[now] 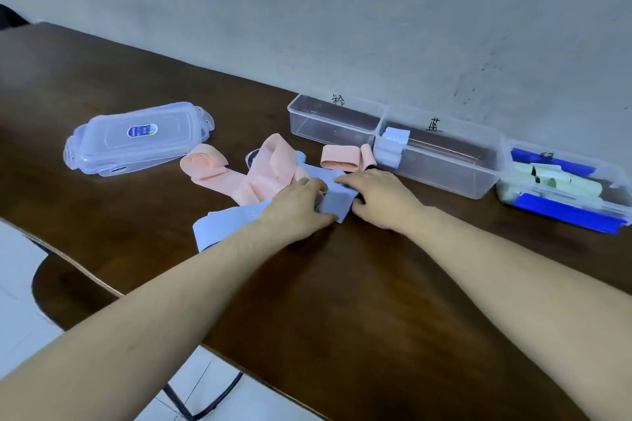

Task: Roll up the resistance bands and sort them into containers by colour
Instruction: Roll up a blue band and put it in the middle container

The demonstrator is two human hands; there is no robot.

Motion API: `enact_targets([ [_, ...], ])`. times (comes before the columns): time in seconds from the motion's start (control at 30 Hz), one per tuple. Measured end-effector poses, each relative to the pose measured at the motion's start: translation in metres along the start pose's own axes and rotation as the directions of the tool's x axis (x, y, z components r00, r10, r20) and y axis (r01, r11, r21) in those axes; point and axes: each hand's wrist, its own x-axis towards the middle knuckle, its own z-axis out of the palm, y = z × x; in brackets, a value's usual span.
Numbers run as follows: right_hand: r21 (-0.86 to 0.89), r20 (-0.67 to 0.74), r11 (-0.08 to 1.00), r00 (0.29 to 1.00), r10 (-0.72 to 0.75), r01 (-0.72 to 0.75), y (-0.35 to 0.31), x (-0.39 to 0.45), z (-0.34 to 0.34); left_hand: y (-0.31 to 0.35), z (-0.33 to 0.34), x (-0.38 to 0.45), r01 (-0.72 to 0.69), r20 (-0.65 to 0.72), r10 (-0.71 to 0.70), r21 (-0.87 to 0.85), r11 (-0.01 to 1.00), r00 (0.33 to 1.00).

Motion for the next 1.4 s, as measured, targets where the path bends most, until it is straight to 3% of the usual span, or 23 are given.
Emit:
enact_targets([
  [0.1, 0.044, -0.087, 0.999, 0.996, 0.022, -0.018, 0.000, -0.008, 0.002, -0.002, 0.003, -0.003, -0.075, 0.008, 0.075, 0.025, 0.997, 0.997],
  [0.17, 0.195, -0.144, 0.978, 0.985, 0.097, -0.068, -0.001, -0.015, 0.001, -0.001, 0.006, -0.006, -0.121, -0.042, 0.120, -0.014, 0.993, 0.992],
  [0.3, 0.513, -0.199, 0.849, 0.945, 0.259, -0.125, -0.009, -0.030, -0.011, 0.012, 0.003, -0.003, -0.139, -0.232, 0.063, -0.328, 0.934, 0.971],
  [0.43, 0.738, -0.200, 0.663, 0.899, 0.390, -0.123, -0.008, -0.041, -0.029, 0.030, -0.013, 0.005, -0.046, -0.222, -0.109, -0.594, 0.803, 0.969],
  [0.53, 0.845, -0.182, 0.526, 0.874, 0.450, -0.095, -0.003, -0.051, -0.042, 0.045, -0.019, 0.007, -0.071, -0.205, -0.089, -0.664, 0.744, 0.975],
  [0.63, 0.921, -0.175, 0.389, 0.852, 0.493, -0.036, 0.000, -0.065, -0.052, 0.065, -0.020, 0.003, -0.059, -0.143, -0.103, -0.816, 0.575, 0.984],
  [0.77, 0.976, -0.083, 0.218, 0.874, 0.478, -0.026, 0.004, -0.087, -0.063, 0.090, -0.019, -0.002, -0.011, -0.077, -0.174, -0.936, 0.352, 0.982],
  [0.93, 1.000, 0.003, 0.022, 0.925, 0.379, -0.012, 0.014, -0.117, -0.086, 0.126, -0.024, -0.014, -0.016, -0.083, -0.231, -0.960, 0.279, 0.969],
  [1.03, 0.999, -0.040, -0.003, 0.920, 0.389, 0.045, 0.025, -0.140, -0.104, 0.143, -0.026, -0.024, -0.022, -0.100, -0.257, -0.957, 0.288, 0.961],
  [1.13, 0.993, -0.103, 0.101, 0.906, 0.410, 0.067, 0.033, -0.159, -0.112, 0.165, -0.026, -0.037, -0.032, -0.102, -0.225, -0.956, 0.292, 0.969],
  [1.2, 0.988, -0.095, 0.145, 0.931, 0.352, 0.046, 0.036, -0.171, -0.112, 0.182, -0.025, -0.046, -0.054, -0.125, -0.199, -0.943, 0.329, 0.972],
  [1.4, 0.990, -0.026, 0.140, 0.975, 0.219, -0.005, 0.045, -0.206, -0.109, 0.230, -0.028, -0.076, -0.117, -0.194, -0.172, -0.918, 0.378, 0.966],
])
